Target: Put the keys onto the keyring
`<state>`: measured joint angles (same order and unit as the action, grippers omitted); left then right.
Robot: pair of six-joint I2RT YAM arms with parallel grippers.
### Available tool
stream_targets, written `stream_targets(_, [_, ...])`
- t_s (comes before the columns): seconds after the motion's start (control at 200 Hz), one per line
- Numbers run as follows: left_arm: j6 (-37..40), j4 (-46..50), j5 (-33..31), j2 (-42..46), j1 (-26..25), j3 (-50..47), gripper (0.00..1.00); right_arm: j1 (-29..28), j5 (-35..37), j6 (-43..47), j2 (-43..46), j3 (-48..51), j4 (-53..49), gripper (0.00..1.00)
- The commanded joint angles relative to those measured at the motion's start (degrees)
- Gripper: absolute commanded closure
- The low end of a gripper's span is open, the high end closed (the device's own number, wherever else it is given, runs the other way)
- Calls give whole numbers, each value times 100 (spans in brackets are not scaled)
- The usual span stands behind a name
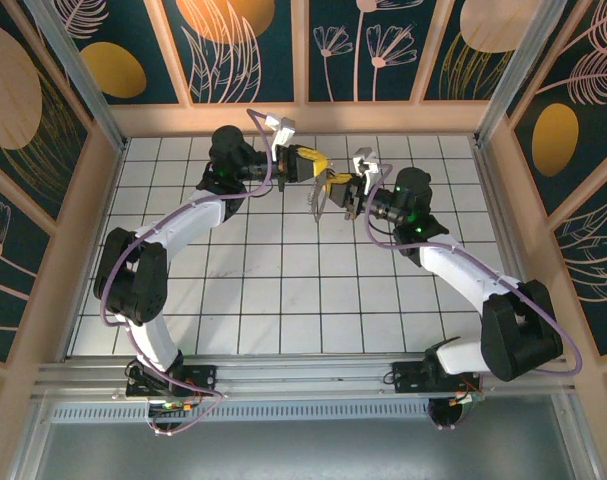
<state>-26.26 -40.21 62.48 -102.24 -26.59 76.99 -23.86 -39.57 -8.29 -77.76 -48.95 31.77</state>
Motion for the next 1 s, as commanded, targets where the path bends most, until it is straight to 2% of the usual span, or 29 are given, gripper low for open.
stream_targets(0.0, [-123,-470,-25,186,-31,18,100,-121,-335,264,-54,-265,-351,100])
stream_targets(0.3, [-160,-531,-3,185,-31,-17,100,-92,-786,755,-250,-749,-1258,100])
stream_targets(0.531, [-169,-558,72,205,-33,-48,100,142,-1224,826,-337,-896,-1528,100])
stream_targets(0.701, [-212,-654,63,230,-36,-113,100,68,-1641,1032,-606,-1290,-1974,100])
stream_targets(0.996, [-265,-717,41,240,-39,-145,100,8,-1510,1211,-767,-1451,-2256,100])
